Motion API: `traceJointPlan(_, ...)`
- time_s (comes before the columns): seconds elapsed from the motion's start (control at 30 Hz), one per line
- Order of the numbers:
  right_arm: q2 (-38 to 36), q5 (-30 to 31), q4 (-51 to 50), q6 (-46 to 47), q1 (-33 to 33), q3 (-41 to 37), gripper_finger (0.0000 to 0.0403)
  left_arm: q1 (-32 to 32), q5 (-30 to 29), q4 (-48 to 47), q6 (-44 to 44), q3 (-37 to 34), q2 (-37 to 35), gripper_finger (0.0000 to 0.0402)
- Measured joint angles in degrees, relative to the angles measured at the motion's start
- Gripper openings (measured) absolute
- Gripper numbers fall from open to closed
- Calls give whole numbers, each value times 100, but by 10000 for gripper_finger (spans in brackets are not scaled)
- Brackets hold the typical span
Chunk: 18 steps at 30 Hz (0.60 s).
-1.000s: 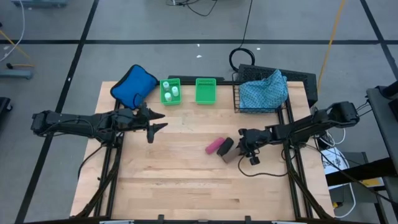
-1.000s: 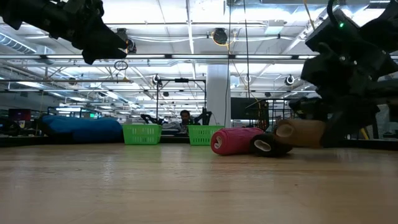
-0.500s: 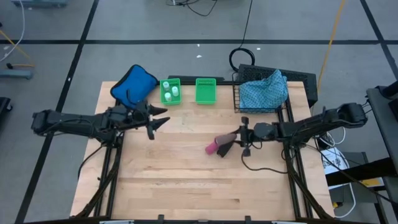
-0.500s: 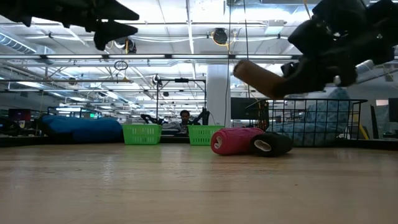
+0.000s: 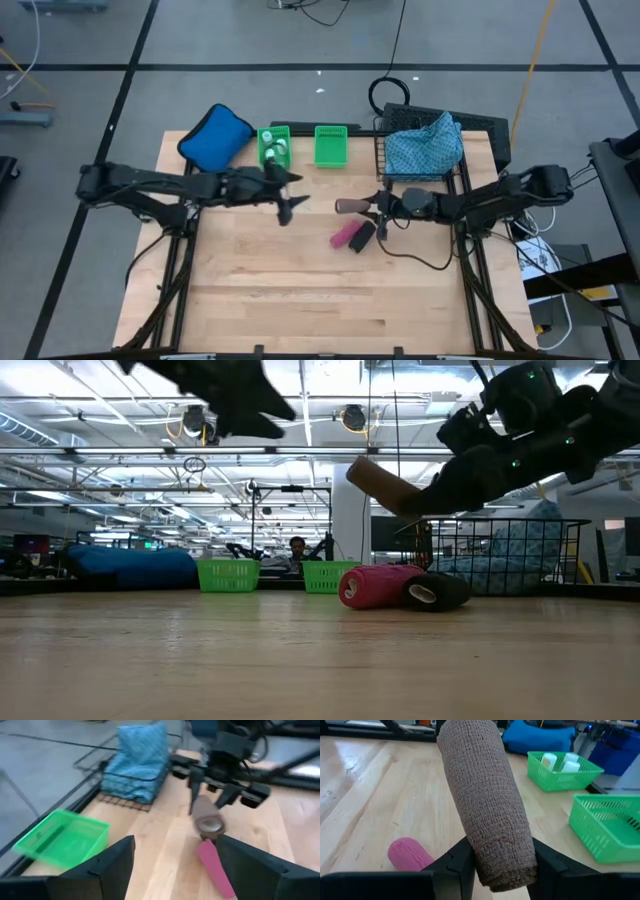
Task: Pick & place medical supplies in basket/bin
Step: Put the brown bandage into the right green bin
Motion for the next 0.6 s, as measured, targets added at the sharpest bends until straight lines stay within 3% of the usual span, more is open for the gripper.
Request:
traceJointPlan(0.3,734,3,59,99,-5,285,123,0,654,-1031,786,1983,1662,299)
traceJointPlan(0.5,938,3,52,-25,-117,530,123,0,705,-2334,850,3233,2666,299)
traceJointPlan(0.6,936,5,19,-89,-161,695,123,0,700,-2496,1083,3564,3043,299)
